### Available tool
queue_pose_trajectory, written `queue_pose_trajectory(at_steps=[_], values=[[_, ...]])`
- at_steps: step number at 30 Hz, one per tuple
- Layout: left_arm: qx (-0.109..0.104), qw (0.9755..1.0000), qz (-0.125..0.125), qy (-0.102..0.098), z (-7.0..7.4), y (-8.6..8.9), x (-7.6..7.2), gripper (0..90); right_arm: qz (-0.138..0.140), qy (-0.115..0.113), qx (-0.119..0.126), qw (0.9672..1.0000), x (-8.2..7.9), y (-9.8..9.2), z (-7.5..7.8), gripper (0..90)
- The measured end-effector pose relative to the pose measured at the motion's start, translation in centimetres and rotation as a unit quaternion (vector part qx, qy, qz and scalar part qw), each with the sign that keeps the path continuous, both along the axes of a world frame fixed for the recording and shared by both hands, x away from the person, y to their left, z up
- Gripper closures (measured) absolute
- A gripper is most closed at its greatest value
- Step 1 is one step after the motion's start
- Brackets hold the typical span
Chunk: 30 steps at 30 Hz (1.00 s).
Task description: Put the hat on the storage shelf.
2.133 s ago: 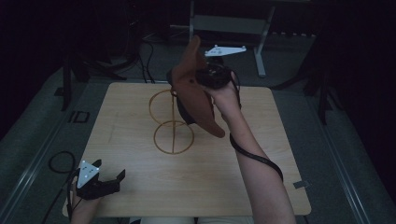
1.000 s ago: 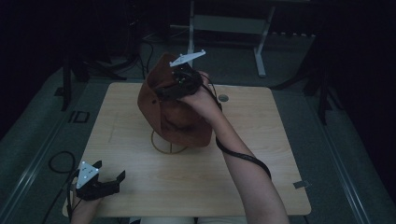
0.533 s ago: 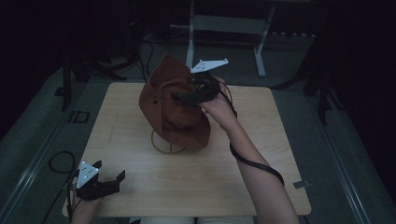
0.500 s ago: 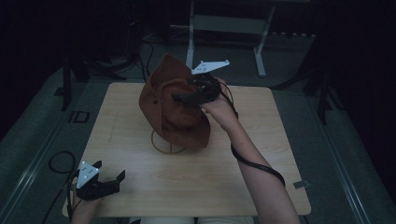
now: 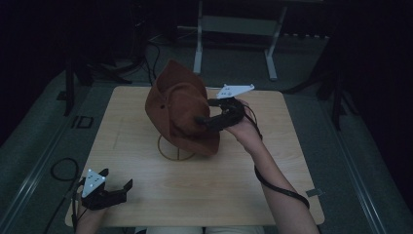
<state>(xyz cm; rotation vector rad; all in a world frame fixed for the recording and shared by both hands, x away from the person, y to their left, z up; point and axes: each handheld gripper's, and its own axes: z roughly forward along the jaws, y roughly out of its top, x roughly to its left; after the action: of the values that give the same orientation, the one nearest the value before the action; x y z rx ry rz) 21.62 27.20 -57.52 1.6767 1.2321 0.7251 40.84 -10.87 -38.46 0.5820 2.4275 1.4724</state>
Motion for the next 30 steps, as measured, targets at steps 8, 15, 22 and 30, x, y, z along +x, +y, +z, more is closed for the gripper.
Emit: queue_pose_trajectory(at_steps=[8,15,22,30], values=[[-0.005,1.0,0.0,-0.002,0.0,0.0,0.0,2.7,-0.017,0.011,0.007,0.9998,-0.5,-2.8,-1.7,15.3],[-0.008,1.0,0.002,-0.002,0.0,0.1,0.0,2.7,-0.034,0.013,0.005,0.9993,-1.2,-5.2,-3.4,15.3],[-0.005,1.0,0.001,0.0,-0.1,0.0,0.0,2.7,-0.051,0.021,0.01,0.9984,-2.2,-7.6,-5.8,16.6],[-0.004,1.0,0.0,0.003,-0.1,0.1,0.0,2.7,-0.07,0.025,0.016,0.9971,-3.2,-9.5,-8.3,16.5]])
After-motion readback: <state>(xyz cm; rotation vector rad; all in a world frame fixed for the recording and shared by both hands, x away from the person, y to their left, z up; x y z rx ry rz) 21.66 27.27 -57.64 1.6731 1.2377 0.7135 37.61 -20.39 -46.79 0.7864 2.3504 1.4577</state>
